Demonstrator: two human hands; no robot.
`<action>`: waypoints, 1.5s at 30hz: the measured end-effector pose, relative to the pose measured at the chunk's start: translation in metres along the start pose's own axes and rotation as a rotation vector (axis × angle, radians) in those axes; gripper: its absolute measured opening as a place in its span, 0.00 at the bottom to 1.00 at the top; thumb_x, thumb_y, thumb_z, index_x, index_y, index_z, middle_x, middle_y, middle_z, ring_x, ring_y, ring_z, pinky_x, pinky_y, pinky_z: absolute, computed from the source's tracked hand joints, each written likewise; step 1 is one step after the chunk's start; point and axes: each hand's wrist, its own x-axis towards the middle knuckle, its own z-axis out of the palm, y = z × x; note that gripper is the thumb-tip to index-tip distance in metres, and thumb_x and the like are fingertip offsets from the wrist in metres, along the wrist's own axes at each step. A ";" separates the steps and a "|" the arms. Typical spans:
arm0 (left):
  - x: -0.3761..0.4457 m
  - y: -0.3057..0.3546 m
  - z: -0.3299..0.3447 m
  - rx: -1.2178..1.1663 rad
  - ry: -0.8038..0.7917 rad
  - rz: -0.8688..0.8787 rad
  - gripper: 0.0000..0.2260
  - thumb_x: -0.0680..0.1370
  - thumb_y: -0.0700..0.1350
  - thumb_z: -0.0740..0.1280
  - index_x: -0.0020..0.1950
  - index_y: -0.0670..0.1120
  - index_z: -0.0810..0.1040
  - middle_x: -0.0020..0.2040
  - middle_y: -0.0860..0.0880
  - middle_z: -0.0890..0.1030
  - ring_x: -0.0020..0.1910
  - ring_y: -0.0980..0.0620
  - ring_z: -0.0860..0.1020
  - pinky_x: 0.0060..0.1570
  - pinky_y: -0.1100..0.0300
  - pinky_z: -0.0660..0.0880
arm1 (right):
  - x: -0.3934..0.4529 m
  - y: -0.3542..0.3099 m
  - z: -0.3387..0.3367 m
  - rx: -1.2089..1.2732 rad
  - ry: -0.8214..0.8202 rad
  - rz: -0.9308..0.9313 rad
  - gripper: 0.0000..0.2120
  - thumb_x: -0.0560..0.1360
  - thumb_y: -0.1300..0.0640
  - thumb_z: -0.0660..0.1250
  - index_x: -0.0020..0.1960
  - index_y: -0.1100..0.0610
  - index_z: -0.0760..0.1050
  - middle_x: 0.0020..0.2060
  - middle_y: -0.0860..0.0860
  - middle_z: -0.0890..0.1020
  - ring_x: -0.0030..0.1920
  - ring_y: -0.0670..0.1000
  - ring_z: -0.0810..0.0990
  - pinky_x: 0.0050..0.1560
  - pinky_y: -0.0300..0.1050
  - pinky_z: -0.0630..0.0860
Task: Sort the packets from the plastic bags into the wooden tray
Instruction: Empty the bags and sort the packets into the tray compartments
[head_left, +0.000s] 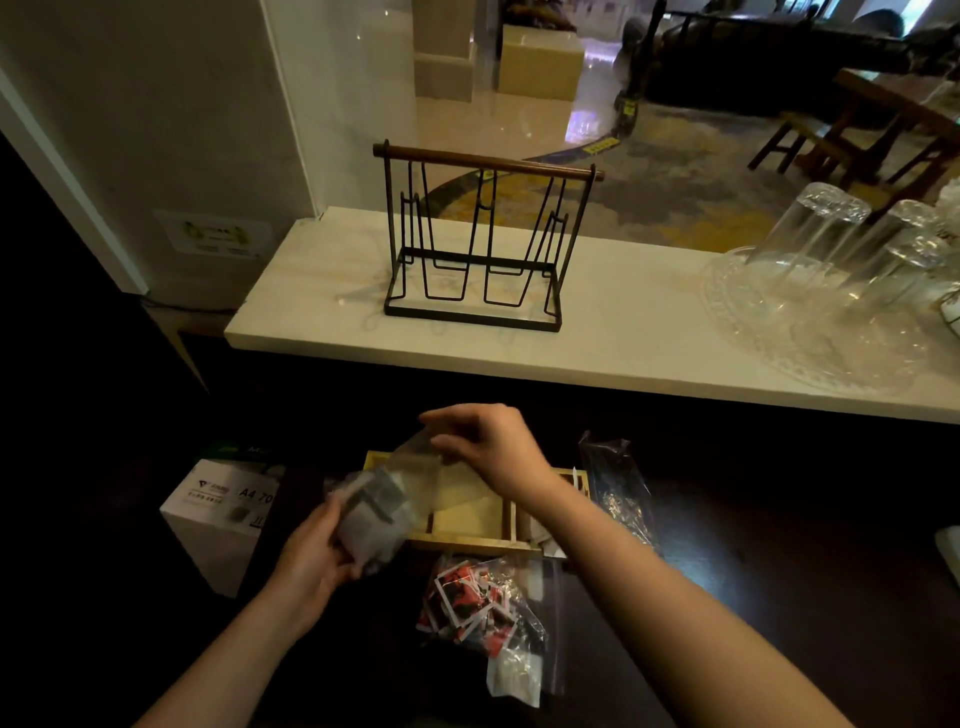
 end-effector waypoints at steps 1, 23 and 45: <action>0.001 0.003 -0.002 0.062 0.022 0.066 0.11 0.81 0.51 0.56 0.53 0.50 0.76 0.48 0.43 0.80 0.37 0.46 0.78 0.22 0.61 0.69 | 0.000 0.006 -0.007 -0.058 -0.006 0.016 0.15 0.75 0.63 0.67 0.61 0.59 0.77 0.51 0.56 0.84 0.42 0.45 0.83 0.49 0.40 0.80; 0.005 0.060 0.043 0.815 0.269 0.704 0.15 0.79 0.44 0.62 0.33 0.43 0.67 0.26 0.49 0.67 0.26 0.52 0.65 0.27 0.57 0.60 | -0.016 0.109 -0.002 -0.162 0.074 0.343 0.04 0.72 0.57 0.71 0.46 0.56 0.82 0.42 0.52 0.83 0.44 0.49 0.80 0.46 0.40 0.77; -0.008 0.080 0.089 0.878 0.179 0.794 0.16 0.78 0.45 0.65 0.31 0.49 0.66 0.27 0.51 0.68 0.26 0.56 0.67 0.26 0.64 0.60 | -0.034 0.124 -0.004 -0.197 0.247 0.460 0.04 0.73 0.57 0.70 0.46 0.56 0.82 0.42 0.49 0.84 0.39 0.42 0.75 0.44 0.38 0.72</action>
